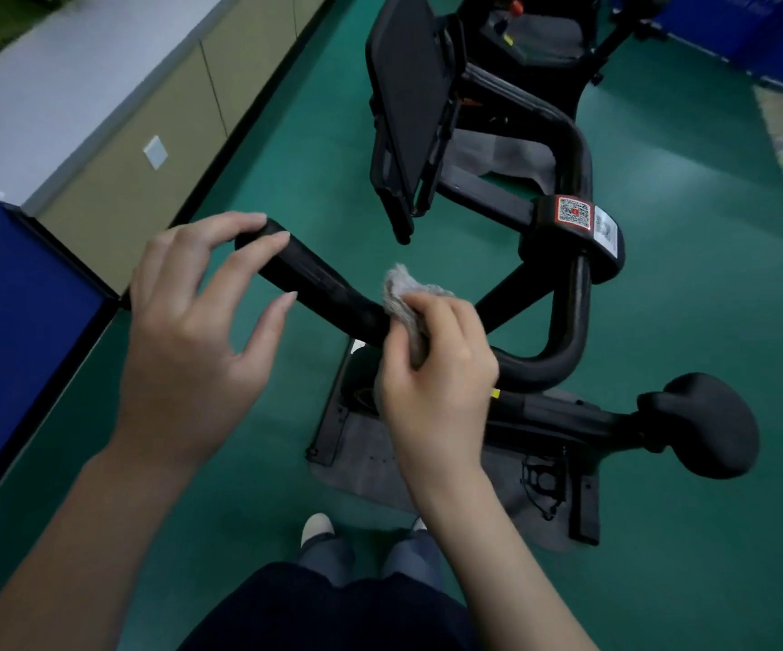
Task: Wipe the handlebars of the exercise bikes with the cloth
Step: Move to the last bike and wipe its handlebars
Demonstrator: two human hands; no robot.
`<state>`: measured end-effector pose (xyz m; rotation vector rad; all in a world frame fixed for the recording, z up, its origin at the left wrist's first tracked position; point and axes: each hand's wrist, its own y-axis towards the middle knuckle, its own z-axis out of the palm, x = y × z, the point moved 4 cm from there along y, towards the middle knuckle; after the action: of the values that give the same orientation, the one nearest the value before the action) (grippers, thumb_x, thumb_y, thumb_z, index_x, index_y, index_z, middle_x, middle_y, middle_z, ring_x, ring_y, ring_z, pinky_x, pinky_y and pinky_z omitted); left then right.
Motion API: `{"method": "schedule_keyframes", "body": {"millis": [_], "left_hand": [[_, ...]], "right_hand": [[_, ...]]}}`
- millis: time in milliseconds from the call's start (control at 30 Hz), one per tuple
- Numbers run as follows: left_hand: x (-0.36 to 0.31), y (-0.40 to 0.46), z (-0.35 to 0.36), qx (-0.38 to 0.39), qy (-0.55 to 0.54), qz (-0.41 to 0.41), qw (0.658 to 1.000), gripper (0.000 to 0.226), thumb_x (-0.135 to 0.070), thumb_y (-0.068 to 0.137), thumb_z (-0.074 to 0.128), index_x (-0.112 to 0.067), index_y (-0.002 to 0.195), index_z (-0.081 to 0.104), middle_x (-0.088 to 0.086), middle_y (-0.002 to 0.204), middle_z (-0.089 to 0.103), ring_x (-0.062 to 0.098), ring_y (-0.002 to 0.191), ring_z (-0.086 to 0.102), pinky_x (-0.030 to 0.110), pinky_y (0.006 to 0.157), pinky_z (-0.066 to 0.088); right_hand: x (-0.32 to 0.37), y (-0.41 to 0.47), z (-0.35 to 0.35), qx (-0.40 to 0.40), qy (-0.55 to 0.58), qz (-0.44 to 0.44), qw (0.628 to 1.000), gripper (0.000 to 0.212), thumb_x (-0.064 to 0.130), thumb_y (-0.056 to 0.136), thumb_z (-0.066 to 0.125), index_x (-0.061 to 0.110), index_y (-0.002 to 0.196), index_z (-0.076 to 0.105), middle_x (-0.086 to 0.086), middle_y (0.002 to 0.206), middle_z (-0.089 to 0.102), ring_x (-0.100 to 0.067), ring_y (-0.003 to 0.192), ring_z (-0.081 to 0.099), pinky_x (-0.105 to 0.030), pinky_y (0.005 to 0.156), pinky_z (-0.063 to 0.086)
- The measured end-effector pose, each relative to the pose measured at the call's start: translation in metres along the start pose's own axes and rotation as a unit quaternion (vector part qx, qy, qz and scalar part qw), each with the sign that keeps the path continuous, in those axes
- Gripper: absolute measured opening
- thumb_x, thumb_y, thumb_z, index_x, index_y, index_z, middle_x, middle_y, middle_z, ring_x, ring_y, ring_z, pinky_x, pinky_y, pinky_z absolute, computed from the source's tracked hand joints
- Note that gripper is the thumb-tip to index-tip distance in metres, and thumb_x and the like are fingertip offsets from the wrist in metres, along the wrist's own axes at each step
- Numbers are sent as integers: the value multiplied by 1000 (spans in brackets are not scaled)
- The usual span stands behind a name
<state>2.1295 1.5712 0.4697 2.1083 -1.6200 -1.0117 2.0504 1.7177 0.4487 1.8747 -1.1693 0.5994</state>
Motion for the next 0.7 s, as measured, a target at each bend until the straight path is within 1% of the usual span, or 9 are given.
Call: {"method": "schedule_keyframes", "body": {"millis": [100, 267, 333, 400, 467, 500, 567, 633, 700], "left_hand": [[2, 0, 1, -9, 3, 11, 1000, 32, -18, 92, 61, -4, 120, 59, 16, 123, 54, 31, 107, 46, 37, 96, 37], [5, 0, 2, -11, -7, 13, 1000, 32, -17, 92, 60, -5, 121, 58, 16, 123, 53, 32, 107, 46, 24, 98, 31], [5, 0, 1, -6, -8, 15, 1000, 32, -17, 92, 61, -5, 121, 59, 17, 122, 53, 33, 107, 47, 23, 97, 31], [4, 0, 0, 0, -9, 13, 1000, 32, -16, 91, 61, -4, 120, 59, 18, 122, 53, 33, 106, 46, 22, 96, 30], [2, 1, -1, 1, -8, 5, 1000, 32, -15, 91, 62, -3, 120, 59, 18, 122, 54, 34, 105, 46, 20, 95, 29], [1, 1, -1, 1, -5, 3, 1000, 31, -15, 91, 62, -2, 119, 59, 19, 122, 54, 35, 104, 47, 20, 95, 29], [0, 2, -1, -2, 6, 2, 1000, 31, -16, 91, 61, -2, 118, 60, 19, 121, 55, 36, 102, 48, 17, 96, 27], [-1, 3, -2, 0, 16, 0, 1000, 31, -17, 92, 61, -2, 118, 60, 20, 121, 55, 38, 103, 49, 14, 97, 26], [-2, 3, -2, 0, 17, -7, 1000, 30, -17, 92, 61, -2, 118, 60, 20, 121, 55, 39, 104, 50, 14, 98, 27]], "right_hand": [[15, 8, 14, 26, 22, 13, 999, 21, 0, 81, 60, 2, 101, 68, -12, 99, 64, -25, 93, 62, -31, 87, 45], [20, 3, 18, 6, 103, 21, 994, 20, -5, 82, 59, 2, 100, 66, -8, 98, 62, -12, 95, 56, -12, 87, 40], [9, -14, 9, -35, 121, 13, 992, 18, -10, 83, 58, 0, 96, 63, -8, 96, 60, -12, 93, 56, -16, 87, 43], [-12, -37, -6, -96, 120, 43, 987, 17, -9, 85, 57, 4, 96, 59, -7, 95, 57, -20, 92, 56, -33, 84, 48], [-36, -58, -23, -170, 109, 106, 974, 18, -2, 88, 56, 11, 99, 54, -9, 98, 54, -26, 93, 55, -46, 82, 47], [-47, -66, -31, -205, 99, 131, 965, 18, 1, 88, 54, 14, 100, 51, -11, 99, 53, -27, 93, 54, -48, 83, 47], [-65, -74, -45, -253, 76, 161, 951, 15, 8, 89, 52, 15, 102, 48, -15, 100, 51, -28, 93, 52, -45, 84, 46], [-77, -72, -54, -282, 72, 179, 940, 13, 12, 91, 51, 17, 102, 46, -14, 102, 50, -30, 94, 52, -41, 84, 45], [-84, -66, -58, -300, 73, 187, 933, 20, 10, 91, 51, 27, 99, 44, -11, 102, 48, -28, 94, 50, -37, 85, 44]]}}
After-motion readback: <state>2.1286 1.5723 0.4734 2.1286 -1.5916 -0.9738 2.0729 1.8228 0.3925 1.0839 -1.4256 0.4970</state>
